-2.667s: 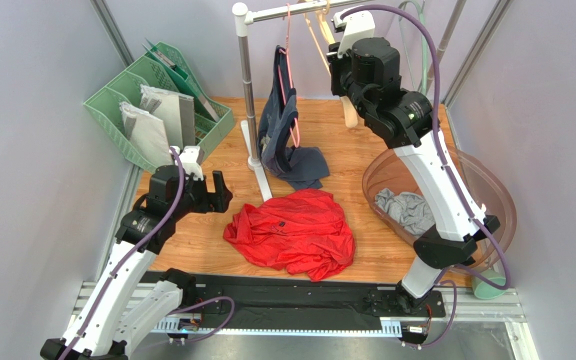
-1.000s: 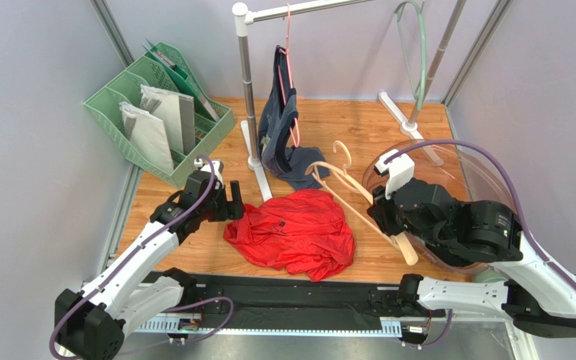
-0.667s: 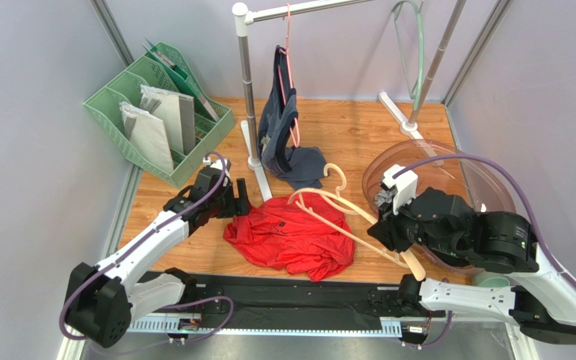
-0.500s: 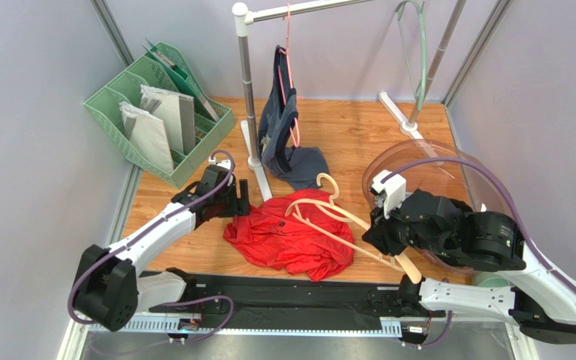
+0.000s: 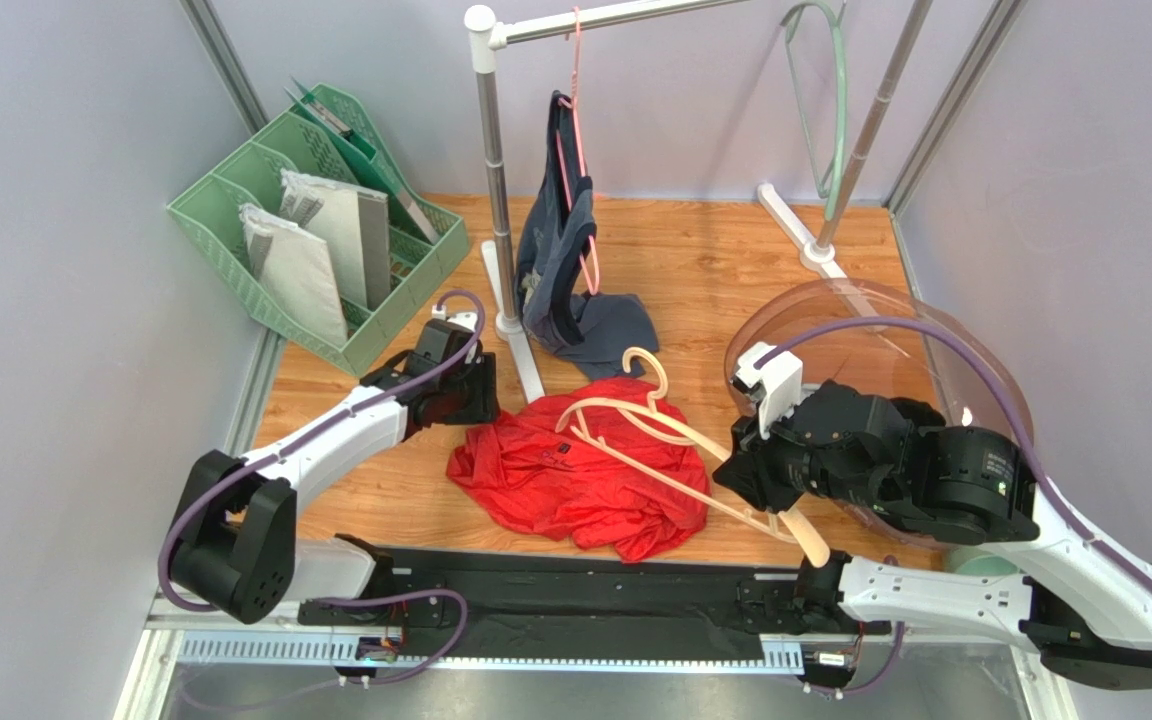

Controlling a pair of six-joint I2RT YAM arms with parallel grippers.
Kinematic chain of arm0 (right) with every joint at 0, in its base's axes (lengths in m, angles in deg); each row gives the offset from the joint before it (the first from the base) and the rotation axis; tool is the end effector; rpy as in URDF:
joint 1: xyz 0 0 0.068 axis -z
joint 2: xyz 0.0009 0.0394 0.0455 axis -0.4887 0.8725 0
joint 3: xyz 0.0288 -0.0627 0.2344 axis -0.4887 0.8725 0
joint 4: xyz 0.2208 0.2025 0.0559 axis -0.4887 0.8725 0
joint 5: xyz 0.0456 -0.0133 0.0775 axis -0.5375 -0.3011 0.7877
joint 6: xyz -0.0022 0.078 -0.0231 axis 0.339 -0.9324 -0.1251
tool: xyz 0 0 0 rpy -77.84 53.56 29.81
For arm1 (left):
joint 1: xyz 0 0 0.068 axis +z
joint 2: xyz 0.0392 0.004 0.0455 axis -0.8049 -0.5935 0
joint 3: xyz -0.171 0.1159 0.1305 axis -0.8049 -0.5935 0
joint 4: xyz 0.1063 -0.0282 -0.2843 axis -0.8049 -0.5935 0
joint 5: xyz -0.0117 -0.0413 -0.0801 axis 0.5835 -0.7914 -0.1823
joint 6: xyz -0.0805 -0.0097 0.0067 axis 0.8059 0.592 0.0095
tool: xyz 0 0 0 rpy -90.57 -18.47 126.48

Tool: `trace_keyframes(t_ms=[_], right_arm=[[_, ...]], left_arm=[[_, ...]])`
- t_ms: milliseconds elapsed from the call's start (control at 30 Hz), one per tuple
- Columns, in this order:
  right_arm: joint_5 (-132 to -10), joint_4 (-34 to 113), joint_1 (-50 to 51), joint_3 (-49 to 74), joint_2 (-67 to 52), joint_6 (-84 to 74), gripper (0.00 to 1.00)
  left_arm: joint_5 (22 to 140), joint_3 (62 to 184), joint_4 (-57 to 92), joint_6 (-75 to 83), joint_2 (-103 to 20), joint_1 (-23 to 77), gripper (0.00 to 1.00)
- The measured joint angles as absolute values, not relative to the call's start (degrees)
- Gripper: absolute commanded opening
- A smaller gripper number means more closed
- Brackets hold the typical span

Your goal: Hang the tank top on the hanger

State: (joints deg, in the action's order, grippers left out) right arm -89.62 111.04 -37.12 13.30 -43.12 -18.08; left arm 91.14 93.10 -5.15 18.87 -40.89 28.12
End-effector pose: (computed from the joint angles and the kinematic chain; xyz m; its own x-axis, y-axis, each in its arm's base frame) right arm 0.0869 0.1643 0.3764 -0.5418 -0.4136 -0.7317 -0.6991 0.7050 0.1192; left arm 0.2911 -0.1364 0.1171 -0.8340 -0.1024 -0.5422 0.0421 0.9679 -0.2477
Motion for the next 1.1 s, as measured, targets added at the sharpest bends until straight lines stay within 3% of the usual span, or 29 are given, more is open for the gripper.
trace_keyframes(t_ms=[167, 267, 367, 400, 433, 633, 900, 1100], right_arm=[[-89.27, 110.52, -37.12, 13.79, -43.12, -18.08, 0.00], [-89.12, 110.26, -37.12, 13.98, -43.12, -18.08, 0.00], [-89.03, 109.67, -37.12, 13.98, -43.12, -18.08, 0.00], [-89.01, 109.47, -37.12, 14.00, -43.12, -18.08, 0.00], [-88.92, 109.25, -37.12, 14.05, -43.14, -18.08, 0.00], [-88.07, 108.20, -37.12, 15.18, -43.49, -18.08, 0.00], [-86.01, 104.90, -37.12, 16.28, -43.49, -17.79, 0.00], [-84.26, 100.25, -37.12, 18.44, -43.62, -16.96, 0.00]], left_arm=[[89.92, 93.08, -3.97, 18.91, -42.18, 28.12, 0.50], [89.26, 93.08, -3.17, 18.95, -43.19, 28.12, 0.38], [88.19, 93.01, -2.42, 18.74, -44.48, 28.12, 0.18], [88.04, 92.97, -2.23, 18.84, -44.72, 28.14, 0.03], [87.89, 92.95, -2.18, 18.89, -44.91, 28.14, 0.00], [87.73, 91.98, -2.16, 18.71, -42.42, 28.14, 0.00], [86.33, 91.24, -4.11, 18.65, -25.35, 28.14, 0.00], [84.24, 92.07, -7.54, 18.60, -21.88, 28.14, 0.00]])
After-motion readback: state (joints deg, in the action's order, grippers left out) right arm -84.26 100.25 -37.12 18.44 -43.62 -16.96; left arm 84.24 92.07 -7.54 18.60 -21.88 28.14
